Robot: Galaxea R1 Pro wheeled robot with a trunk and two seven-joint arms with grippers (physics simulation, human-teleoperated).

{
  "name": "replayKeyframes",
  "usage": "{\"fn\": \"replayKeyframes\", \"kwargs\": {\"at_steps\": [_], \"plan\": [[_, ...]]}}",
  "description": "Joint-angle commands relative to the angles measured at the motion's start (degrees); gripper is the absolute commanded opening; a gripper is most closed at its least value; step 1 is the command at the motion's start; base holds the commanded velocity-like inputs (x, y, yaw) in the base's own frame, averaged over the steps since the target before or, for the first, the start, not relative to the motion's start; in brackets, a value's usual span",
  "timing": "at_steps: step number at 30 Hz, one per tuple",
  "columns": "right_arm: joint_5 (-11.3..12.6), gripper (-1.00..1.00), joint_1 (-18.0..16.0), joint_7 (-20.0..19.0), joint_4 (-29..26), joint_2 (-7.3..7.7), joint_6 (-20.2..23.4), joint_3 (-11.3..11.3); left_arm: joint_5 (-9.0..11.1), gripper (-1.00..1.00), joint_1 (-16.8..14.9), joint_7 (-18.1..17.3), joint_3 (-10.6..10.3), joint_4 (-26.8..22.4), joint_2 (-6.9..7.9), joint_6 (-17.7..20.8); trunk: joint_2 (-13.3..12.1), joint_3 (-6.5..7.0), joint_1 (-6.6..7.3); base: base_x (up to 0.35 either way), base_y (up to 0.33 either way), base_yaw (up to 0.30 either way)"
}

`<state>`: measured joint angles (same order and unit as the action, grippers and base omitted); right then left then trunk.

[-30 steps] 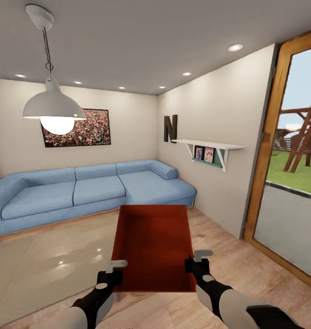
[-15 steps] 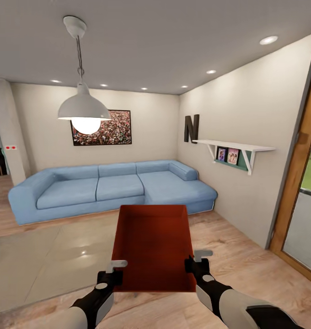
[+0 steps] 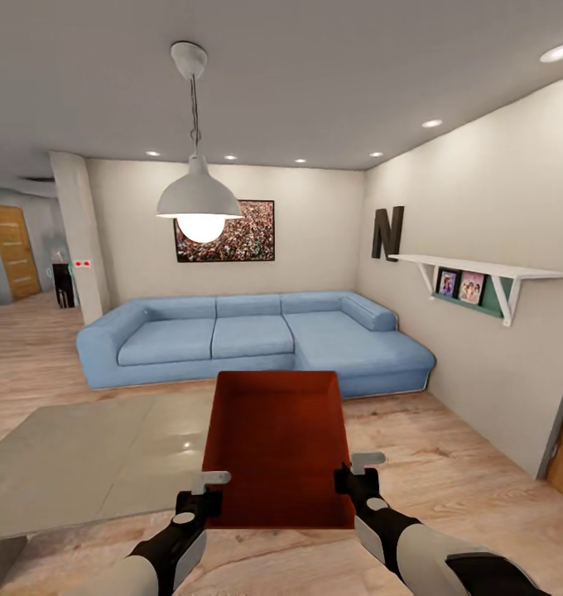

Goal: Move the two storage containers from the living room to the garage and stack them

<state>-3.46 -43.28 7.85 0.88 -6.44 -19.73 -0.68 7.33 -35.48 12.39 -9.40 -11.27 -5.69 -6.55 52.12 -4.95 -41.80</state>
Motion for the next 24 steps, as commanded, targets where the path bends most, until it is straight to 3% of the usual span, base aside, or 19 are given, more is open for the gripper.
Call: {"fn": "replayKeyframes", "kwargs": {"at_steps": [1, 24], "plan": [[1.3, -1.0, 0.0, 0.6, 0.3, 0.47, -0.3, 1.4, -0.4, -1.0, -0.1, 1.4, 1.5, -0.2, 0.03, -0.4, 0.1, -0.09, -0.01, 0.0, 0.0, 0.3], [1.3, -1.0, 0.0, 0.6, 0.3, 0.47, -0.3, 1.4, -0.4, -1.0, -0.1, 1.4, 1.5, -0.2, 0.06, -0.4, 0.1, -0.09, -0.01, 0.0, 0.0, 0.3]]}}
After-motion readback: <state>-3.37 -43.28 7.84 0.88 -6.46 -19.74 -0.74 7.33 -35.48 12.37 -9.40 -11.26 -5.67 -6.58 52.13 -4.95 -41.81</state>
